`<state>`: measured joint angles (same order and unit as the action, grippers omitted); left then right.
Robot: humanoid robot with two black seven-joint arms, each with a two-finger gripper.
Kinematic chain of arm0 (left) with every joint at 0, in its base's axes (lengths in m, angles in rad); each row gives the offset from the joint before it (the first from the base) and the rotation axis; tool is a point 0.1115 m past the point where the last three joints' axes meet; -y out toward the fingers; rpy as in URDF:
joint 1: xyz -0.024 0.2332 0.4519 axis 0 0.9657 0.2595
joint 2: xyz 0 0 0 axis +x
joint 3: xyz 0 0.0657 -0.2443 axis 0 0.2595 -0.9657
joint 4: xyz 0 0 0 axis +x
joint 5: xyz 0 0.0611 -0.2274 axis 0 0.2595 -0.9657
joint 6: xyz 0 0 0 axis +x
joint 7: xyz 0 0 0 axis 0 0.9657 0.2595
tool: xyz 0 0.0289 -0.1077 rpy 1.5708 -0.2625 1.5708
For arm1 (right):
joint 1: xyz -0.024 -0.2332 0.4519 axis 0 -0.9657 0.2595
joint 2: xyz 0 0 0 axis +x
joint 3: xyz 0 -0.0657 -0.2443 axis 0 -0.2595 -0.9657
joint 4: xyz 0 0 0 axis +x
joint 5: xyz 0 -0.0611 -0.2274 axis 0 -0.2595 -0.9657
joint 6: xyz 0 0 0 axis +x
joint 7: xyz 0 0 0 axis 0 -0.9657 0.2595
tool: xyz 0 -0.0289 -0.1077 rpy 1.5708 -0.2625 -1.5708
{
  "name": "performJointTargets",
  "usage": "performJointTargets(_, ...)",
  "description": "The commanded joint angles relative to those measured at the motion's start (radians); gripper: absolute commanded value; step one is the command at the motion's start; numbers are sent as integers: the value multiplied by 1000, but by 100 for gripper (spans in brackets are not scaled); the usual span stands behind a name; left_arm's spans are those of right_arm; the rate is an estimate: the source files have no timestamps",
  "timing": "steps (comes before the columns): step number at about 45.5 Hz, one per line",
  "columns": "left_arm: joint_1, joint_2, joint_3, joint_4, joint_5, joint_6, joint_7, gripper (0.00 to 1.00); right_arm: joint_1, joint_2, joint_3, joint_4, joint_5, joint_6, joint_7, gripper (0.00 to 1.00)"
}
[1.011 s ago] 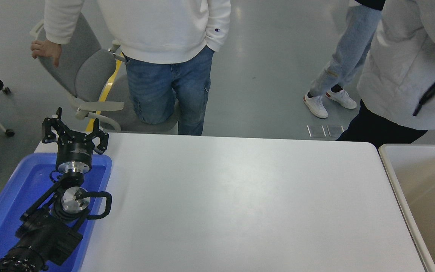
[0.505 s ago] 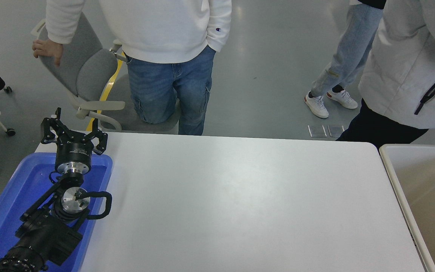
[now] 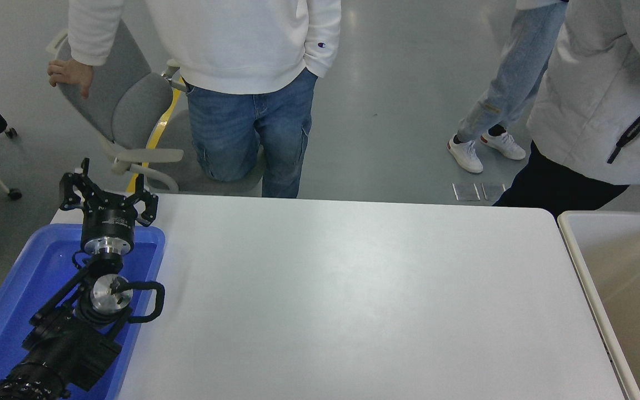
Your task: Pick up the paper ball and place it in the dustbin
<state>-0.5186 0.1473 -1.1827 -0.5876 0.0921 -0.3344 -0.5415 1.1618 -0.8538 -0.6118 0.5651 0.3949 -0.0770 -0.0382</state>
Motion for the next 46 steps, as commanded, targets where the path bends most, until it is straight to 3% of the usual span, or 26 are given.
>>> performJointTargets(1, 0, 0, 0, 0, 0, 0, 0, 99, -249, 208, 220, -232, 22, -46, -37, 0)
performJointTargets(16, 0, 0, 0, 0, 0, 0, 0, 99, -378, 369, 461, -406, 6, -44, -38, 0)
performJointTargets(46, 0, 0, 0, 0, 0, 0, 0, 99, -525, 381, 514, -441, -11, -30, -31, 0)
